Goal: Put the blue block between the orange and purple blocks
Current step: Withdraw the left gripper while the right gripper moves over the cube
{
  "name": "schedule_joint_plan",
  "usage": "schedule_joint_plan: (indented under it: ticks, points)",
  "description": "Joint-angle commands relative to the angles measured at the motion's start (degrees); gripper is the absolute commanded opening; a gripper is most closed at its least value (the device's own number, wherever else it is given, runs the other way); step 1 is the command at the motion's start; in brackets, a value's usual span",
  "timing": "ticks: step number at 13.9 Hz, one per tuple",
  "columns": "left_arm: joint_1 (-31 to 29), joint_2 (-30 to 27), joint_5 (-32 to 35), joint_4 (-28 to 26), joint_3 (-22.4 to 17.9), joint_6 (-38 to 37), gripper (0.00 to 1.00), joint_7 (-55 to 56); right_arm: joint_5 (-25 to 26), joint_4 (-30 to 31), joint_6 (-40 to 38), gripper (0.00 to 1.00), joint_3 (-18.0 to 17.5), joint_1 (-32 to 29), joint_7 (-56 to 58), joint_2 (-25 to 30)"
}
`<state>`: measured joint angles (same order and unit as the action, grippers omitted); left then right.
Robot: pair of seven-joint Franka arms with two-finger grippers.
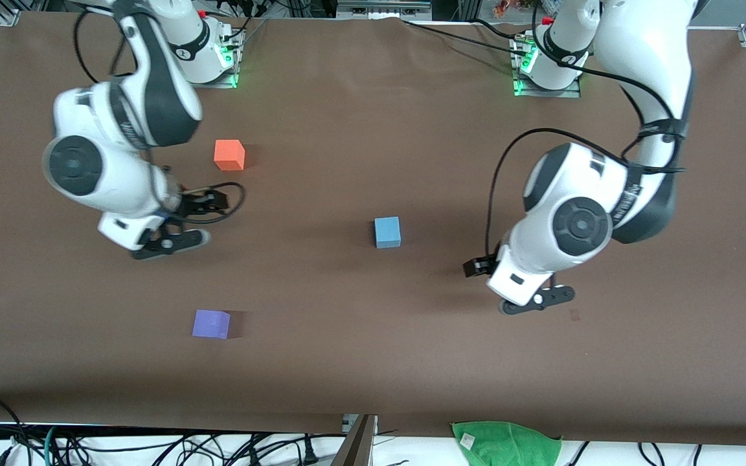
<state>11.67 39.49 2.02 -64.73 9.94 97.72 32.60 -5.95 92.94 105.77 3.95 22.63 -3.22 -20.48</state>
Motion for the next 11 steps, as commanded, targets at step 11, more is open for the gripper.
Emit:
schedule_joint_plan:
  ticks: [11]
  points:
    - [-16.9,-20.6,0.4,-0.4,0.3,-17.7,1.0,-24.5,-3.5,-25.6,24.7,1.0,0.2,21.5,-32.7,-32.2]
